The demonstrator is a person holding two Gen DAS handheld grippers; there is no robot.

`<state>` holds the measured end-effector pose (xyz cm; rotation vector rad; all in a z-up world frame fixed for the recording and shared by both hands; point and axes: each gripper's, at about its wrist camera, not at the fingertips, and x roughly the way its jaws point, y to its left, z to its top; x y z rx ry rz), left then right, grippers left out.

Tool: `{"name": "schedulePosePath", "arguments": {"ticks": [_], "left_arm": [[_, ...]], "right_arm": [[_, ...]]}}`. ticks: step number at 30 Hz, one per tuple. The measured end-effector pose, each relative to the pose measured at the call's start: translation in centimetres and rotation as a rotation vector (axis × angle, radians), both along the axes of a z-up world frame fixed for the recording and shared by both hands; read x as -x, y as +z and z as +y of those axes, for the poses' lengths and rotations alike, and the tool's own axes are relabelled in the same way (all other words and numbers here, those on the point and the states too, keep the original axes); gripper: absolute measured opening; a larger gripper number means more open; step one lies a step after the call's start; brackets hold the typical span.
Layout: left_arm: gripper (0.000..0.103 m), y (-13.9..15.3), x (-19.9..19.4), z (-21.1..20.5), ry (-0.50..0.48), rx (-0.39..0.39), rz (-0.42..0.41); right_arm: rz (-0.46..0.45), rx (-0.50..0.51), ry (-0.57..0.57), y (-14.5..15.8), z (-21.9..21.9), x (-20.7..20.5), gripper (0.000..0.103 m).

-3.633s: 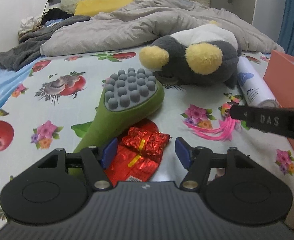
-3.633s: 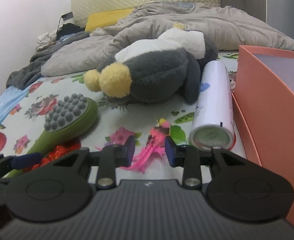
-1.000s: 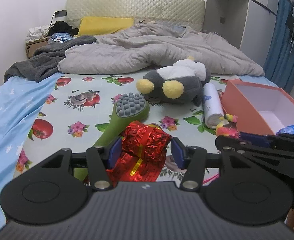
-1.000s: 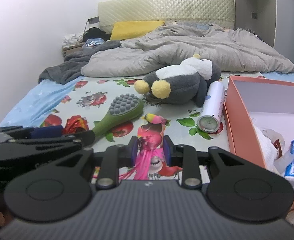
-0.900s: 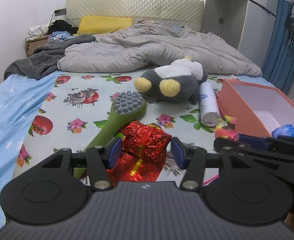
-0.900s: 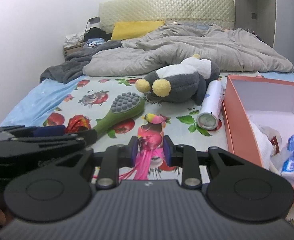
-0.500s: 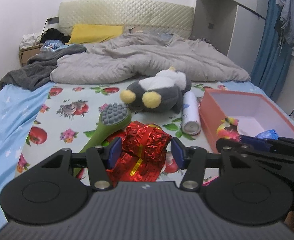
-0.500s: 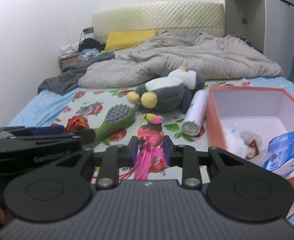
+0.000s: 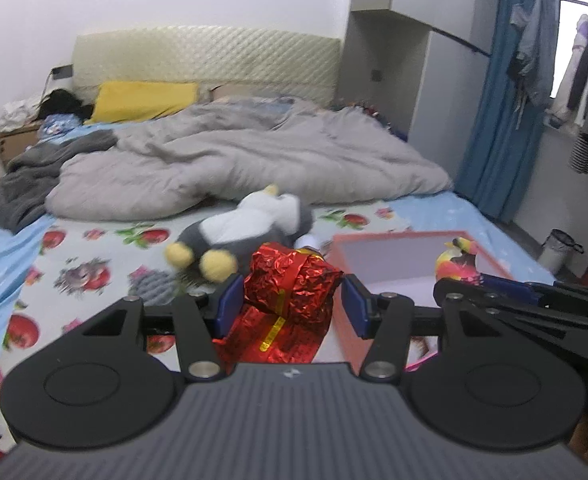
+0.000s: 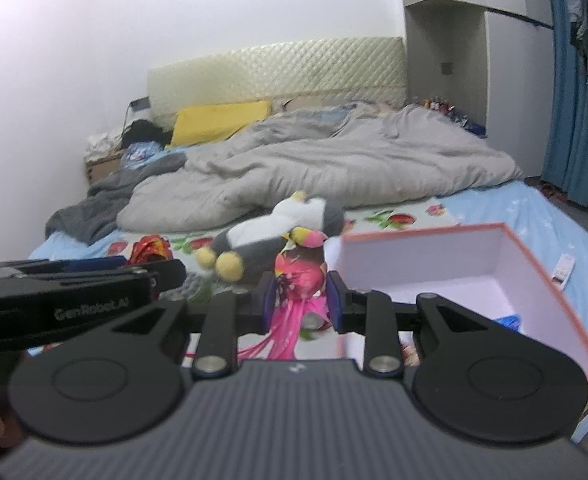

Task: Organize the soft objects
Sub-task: 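Carry the red packet in the left tool and the feather toy in the right tool over the box, then open the left tool to drop the red packet while the right tool releases the feather toy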

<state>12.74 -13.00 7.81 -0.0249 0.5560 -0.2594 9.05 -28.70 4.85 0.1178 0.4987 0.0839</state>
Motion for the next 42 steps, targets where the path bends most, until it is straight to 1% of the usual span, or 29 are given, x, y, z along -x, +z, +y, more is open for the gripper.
{"name": "schedulePosePath", "arguments": {"ticks": [5,7,9,12,16,19,24,28,32,35,42], "left_arm": [[0.06,2.0,-0.8,-4.3,-0.053,-0.003,-0.025],[0.06,2.4,-1.2,-5.9,-0.078,-0.007,-0.033],[0.06,2.6,-1.9,-7.5,-0.094,-0.002,-0.025],[0.06,2.1,-3.4,-10.0,-0.128,0.017,0.007],[0.06,0.5,-5.1,-13.3,-0.156,-0.013,0.048],[0.06,-1.2,-6.7,-15.3,-0.185,-0.006,0.102],[0.06,-4.6,-8.5,-18.5,-0.239,-0.034,0.18],[0.06,-7.5,-9.3,-20.4,-0.273,-0.056,0.243],[0.061,-10.1,-10.1,-22.0,-0.294,-0.069,0.303],[0.061,-11.4,-10.4,-22.5,-0.301,-0.072,0.337],[0.061,-13.5,-10.6,-22.9,-0.301,-0.082,0.384]], "right_arm": [[-0.025,0.001,-0.035,1.7,-3.1,-0.4,0.03],[-0.031,0.005,-0.051,2.2,-4.5,-0.6,0.03],[-0.037,0.014,-0.066,2.7,-6.1,-0.8,0.03],[-0.033,0.026,-0.098,3.0,-8.4,-1.5,0.03],[-0.002,0.028,-0.151,2.4,-12.1,-2.5,0.03],[0.05,0.02,-0.196,1.1,-14.8,-3.3,0.03],[0.148,0.026,-0.266,-1.9,-18.0,-4.0,0.03],[0.225,0.015,-0.301,-4.3,-20.0,-4.2,0.03],[0.294,-0.002,-0.324,-6.6,-21.3,-4.6,0.03],[0.337,-0.011,-0.329,-8.0,-21.9,-4.9,0.03],[0.387,-0.031,-0.328,-10.3,-22.2,-5.2,0.03]]}}
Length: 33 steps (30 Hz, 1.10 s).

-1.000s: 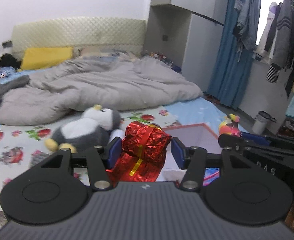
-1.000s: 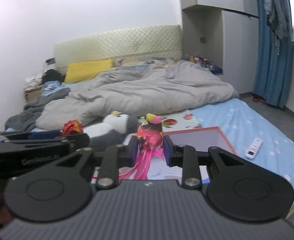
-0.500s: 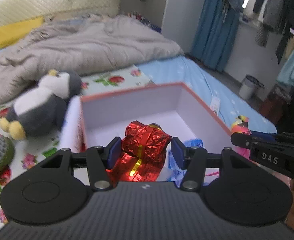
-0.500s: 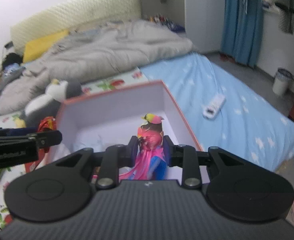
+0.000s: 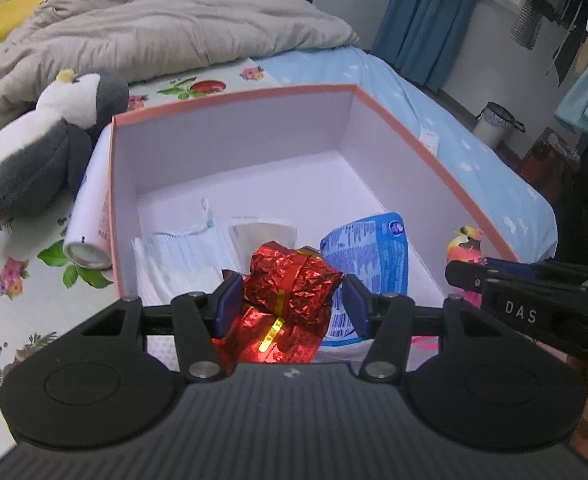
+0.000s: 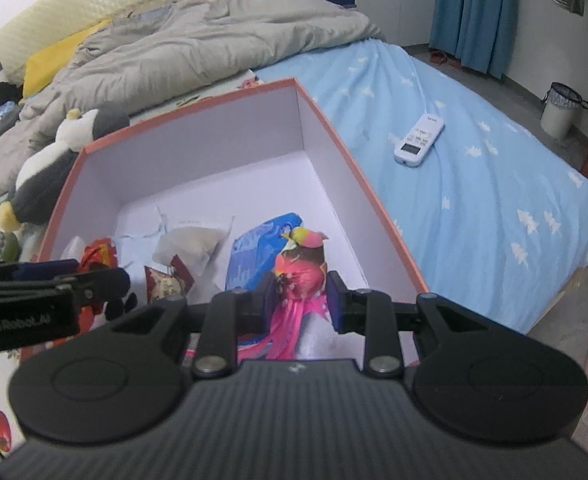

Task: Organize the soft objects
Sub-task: 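Open the left tool to drop the red packet while the right tool releases the feather toy, then withdraw both tools from the box and hold them back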

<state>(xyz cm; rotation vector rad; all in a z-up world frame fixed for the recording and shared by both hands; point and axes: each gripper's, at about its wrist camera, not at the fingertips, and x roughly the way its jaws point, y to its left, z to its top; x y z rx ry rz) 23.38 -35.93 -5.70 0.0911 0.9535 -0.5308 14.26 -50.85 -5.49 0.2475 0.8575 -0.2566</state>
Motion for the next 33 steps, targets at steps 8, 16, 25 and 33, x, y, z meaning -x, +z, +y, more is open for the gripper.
{"name": "schedulePosePath", "arguments": {"ticks": [8,16,25,33], "left_arm": [[0.068,-0.9,-0.1,0.0,0.013,-0.012,-0.003],[0.069,-0.1,-0.1,0.2,0.011,-0.01,-0.019],[0.069,4.9,1.1,1.8,0.012,0.025,-0.085],[0.069,12.4,3.7,5.2,0.015,0.083,-0.193]], "right_arm": [[0.02,-0.01,-0.01,-1.2,-0.5,-0.2,0.031],[0.027,-0.016,-0.034,-1.2,-0.9,-0.7,0.035],[-0.061,0.0,-0.022,2.9,-0.2,0.1,0.035],[-0.197,0.061,0.0,9.9,2.1,2.3,0.035]]}}
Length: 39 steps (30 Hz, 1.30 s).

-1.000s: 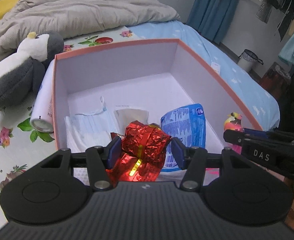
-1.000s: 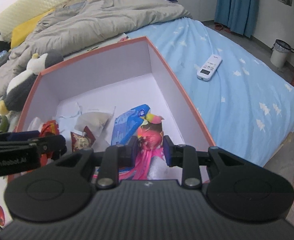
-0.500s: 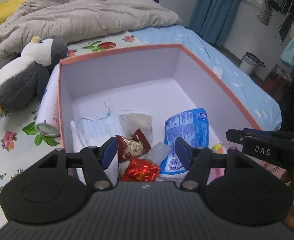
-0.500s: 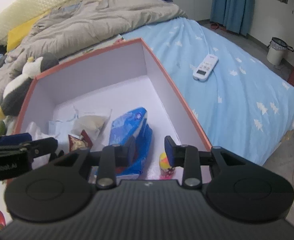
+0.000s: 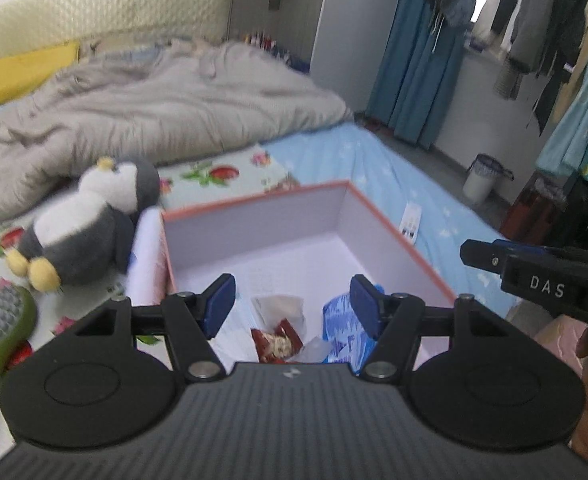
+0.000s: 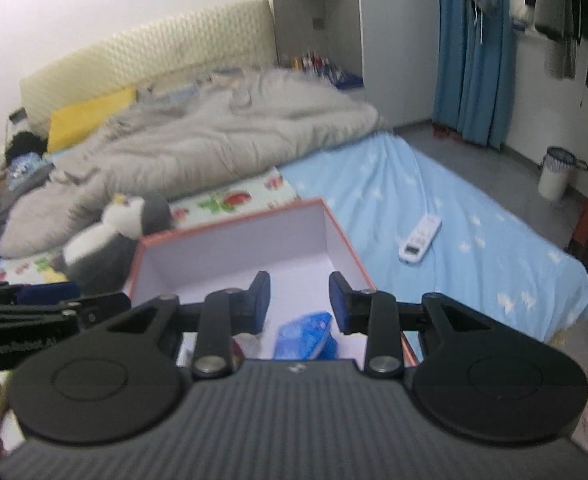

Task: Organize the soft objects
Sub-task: 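Withdraw both tools from the box and hold them back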

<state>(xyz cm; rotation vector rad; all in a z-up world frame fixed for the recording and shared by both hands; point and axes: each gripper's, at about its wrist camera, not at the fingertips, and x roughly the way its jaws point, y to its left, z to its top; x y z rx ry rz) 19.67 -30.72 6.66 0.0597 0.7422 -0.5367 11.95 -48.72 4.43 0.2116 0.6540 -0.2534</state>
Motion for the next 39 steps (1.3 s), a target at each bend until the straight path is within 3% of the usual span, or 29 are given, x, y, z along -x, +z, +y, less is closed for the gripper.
{"name": "schedulePosePath", "arguments": {"ticks": [7,16,25,39], "left_arm": [[0.069,5.1,4.0,4.2,-0.003,0.052,-0.061],[0.069,8.8,10.5,9.4,-0.021,0.101,-0.121],[0.069,8.2,15.3,13.3,-0.039,0.135,-0.098],[0.069,5.7,19.0,14.8,-0.003,0.106,-0.079]], "right_arm": [[-0.092,0.028,0.021,5.1,3.2,3.1,0.035],[-0.126,0.056,0.028,7.7,7.9,7.7,0.035],[-0.121,0.053,0.022,7.1,11.9,11.9,0.035],[-0.107,0.024,0.047,5.1,14.2,15.4,0.035]]}}
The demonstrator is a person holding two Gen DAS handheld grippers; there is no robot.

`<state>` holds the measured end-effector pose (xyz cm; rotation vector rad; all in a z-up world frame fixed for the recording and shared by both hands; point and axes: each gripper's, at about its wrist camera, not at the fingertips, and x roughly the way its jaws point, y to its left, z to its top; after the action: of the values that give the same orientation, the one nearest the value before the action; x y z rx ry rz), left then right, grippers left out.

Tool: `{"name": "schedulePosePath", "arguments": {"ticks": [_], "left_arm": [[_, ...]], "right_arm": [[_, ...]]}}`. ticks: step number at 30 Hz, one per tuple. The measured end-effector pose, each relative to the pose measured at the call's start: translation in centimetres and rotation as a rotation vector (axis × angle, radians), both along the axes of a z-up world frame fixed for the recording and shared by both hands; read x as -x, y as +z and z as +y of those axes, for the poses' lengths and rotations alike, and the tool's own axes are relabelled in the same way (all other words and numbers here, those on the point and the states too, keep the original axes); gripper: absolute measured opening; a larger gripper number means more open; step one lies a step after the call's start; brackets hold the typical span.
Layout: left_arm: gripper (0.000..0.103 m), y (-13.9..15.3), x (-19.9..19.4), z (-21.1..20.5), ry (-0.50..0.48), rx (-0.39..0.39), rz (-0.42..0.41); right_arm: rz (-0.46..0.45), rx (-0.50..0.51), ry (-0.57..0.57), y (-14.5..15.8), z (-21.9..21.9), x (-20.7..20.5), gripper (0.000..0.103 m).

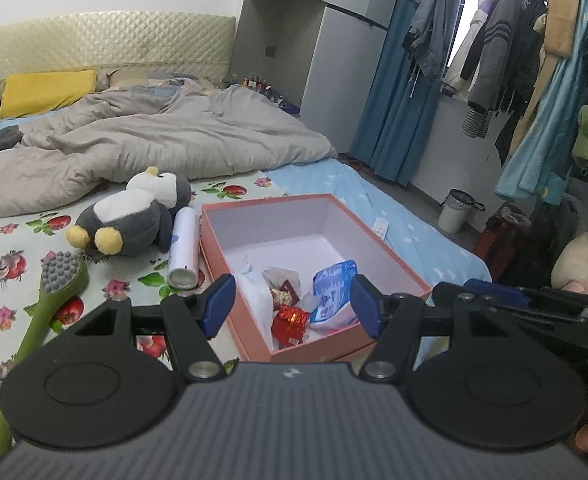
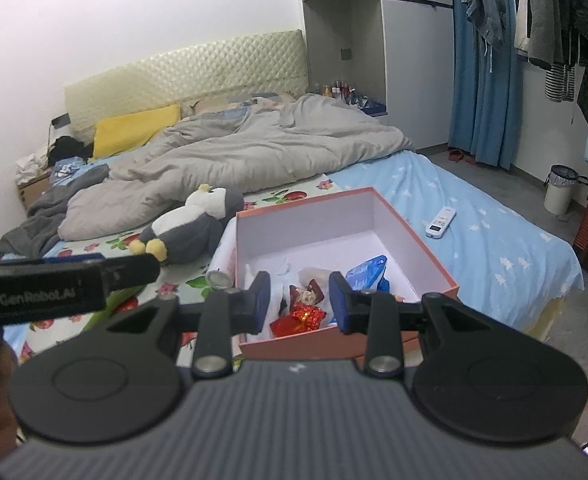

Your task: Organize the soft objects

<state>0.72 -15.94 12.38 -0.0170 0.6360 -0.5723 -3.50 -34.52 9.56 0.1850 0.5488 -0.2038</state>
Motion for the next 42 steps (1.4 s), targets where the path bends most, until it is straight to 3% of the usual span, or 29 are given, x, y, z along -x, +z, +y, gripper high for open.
{"name": "schedulePosePath", "arguments": {"ticks": [16,42], "left_arm": [[0.069,-0.7,2.2,0.0,0.013,-0.014,-0.011],[0.069,-2.2,1.1,0.4,0.014,-0.027,0.014]], "right_arm": [[-0.017,0.012,0.008,-1.2,-0.6,2.8,0.035],[0.001,-0.001,0.012,-2.4,-0.7,2.1,0.035]]}}
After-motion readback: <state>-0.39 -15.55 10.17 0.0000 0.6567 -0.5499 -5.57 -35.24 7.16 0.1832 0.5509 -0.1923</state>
